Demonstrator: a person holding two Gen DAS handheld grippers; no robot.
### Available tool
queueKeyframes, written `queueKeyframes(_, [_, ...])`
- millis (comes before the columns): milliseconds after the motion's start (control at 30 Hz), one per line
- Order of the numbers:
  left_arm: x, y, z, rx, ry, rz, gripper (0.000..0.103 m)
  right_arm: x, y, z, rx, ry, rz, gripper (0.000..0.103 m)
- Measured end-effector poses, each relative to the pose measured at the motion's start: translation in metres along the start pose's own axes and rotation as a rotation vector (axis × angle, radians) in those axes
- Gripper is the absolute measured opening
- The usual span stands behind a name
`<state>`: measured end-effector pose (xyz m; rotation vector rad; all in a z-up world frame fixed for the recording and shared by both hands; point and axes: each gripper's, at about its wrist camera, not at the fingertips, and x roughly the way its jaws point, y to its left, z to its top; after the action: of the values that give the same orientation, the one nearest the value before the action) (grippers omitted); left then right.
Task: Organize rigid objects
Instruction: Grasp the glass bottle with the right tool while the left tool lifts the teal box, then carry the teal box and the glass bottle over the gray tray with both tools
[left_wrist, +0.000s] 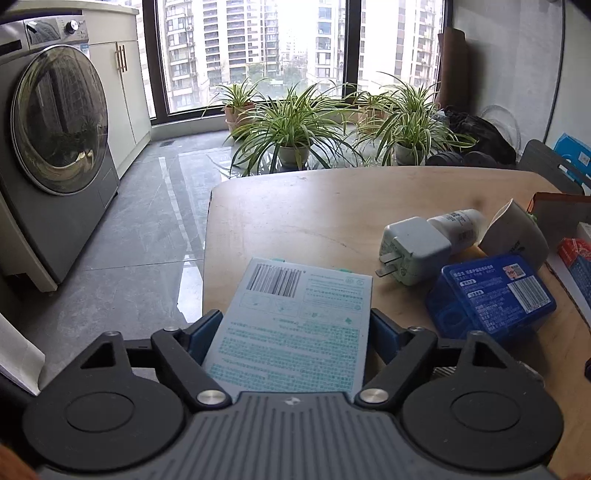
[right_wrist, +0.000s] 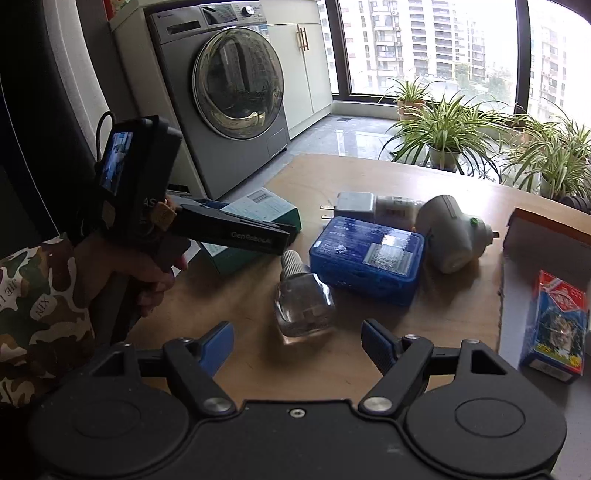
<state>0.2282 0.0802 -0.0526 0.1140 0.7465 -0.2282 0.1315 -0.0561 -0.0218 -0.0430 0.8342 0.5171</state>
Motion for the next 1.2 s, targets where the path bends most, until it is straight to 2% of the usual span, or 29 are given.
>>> queueKeyframes(33, [-0.002,0.0,-0.001,0.001,-0.009,0.002,0.074,0.007,0.001,0.003,-0.006,0.01,0.009,0.09])
queueKeyframes(67, [-0.004,0.0,-0.001,-0.004,-0.015,-0.002,0.072,0.013,0.002,0.005,-0.007,0.019,0.017,0.09])
queueKeyframes(233, [-0.015,0.002,-0.008,-0.046,-0.014,0.019,0.072,0.037,0.002,0.012,-0.006,0.051,0.004,0.088])
queueKeyframes(267, [-0.018,0.003,-0.009,-0.064,-0.013,0.025,0.072,0.04,0.002,0.012,-0.008,0.057,0.002,0.083])
queueKeyframes(300, [-0.022,0.003,-0.012,-0.073,-0.012,0.032,0.072,0.042,0.003,0.012,-0.013,0.065,-0.005,0.067])
queueKeyframes(333, [-0.026,0.002,-0.013,-0.077,-0.012,0.041,0.072,0.041,0.005,0.011,-0.029,0.056,-0.018,0.06])
queueKeyframes(433, [-0.04,-0.002,-0.018,-0.081,-0.021,0.076,0.072,0.037,0.006,0.006,-0.024,0.058,-0.013,0.06])
queueKeyframes(567, [-0.061,-0.004,-0.022,-0.13,-0.031,0.095,0.072,0.019,0.009,-0.002,-0.009,0.027,-0.047,0.06])
queueKeyframes(833, [-0.107,-0.022,-0.035,-0.192,-0.054,0.091,0.072,-0.029,0.006,-0.027,0.028,-0.007,-0.095,0.06])
queueKeyframes(1100, [-0.146,-0.065,-0.051,-0.215,-0.073,0.072,0.072,-0.092,-0.008,-0.053,0.098,-0.074,-0.177,0.06])
queueKeyframes(1200, [-0.155,-0.088,-0.05,-0.196,-0.084,0.058,0.072,-0.114,-0.017,-0.061,0.126,-0.104,-0.2,0.06])
